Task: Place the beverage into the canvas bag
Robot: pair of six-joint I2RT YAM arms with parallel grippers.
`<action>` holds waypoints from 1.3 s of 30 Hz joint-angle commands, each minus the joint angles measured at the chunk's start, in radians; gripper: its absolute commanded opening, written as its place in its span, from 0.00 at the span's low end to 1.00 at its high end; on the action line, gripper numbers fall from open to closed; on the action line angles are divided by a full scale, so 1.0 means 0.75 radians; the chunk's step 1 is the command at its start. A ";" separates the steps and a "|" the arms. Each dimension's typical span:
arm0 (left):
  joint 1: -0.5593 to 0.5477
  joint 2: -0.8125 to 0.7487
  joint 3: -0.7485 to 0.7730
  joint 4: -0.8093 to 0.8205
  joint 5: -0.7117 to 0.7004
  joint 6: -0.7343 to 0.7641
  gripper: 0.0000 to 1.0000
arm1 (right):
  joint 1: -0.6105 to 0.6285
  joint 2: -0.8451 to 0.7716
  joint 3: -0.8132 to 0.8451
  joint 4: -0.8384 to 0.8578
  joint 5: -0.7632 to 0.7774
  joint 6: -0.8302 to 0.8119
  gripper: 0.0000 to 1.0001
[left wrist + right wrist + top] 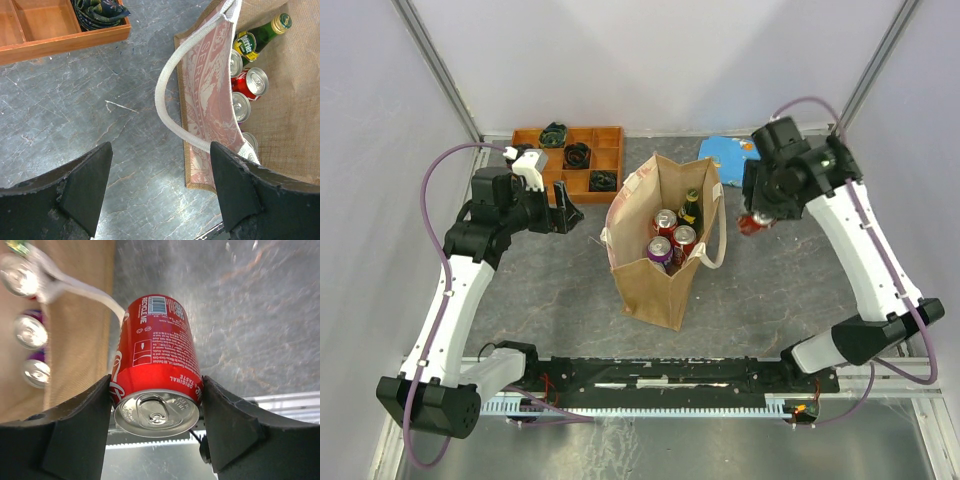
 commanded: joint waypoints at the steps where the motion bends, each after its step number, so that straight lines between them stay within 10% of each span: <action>1: 0.001 -0.025 0.038 0.043 0.028 0.050 0.85 | -0.007 0.080 0.423 -0.181 0.066 -0.098 0.00; 17: 0.000 -0.046 0.027 0.042 0.043 0.044 0.85 | 0.271 0.387 1.005 -0.114 -0.178 -0.082 0.00; 39: 0.002 -0.085 0.004 0.017 0.040 0.062 0.85 | 0.790 0.430 0.242 0.064 -0.138 0.086 0.00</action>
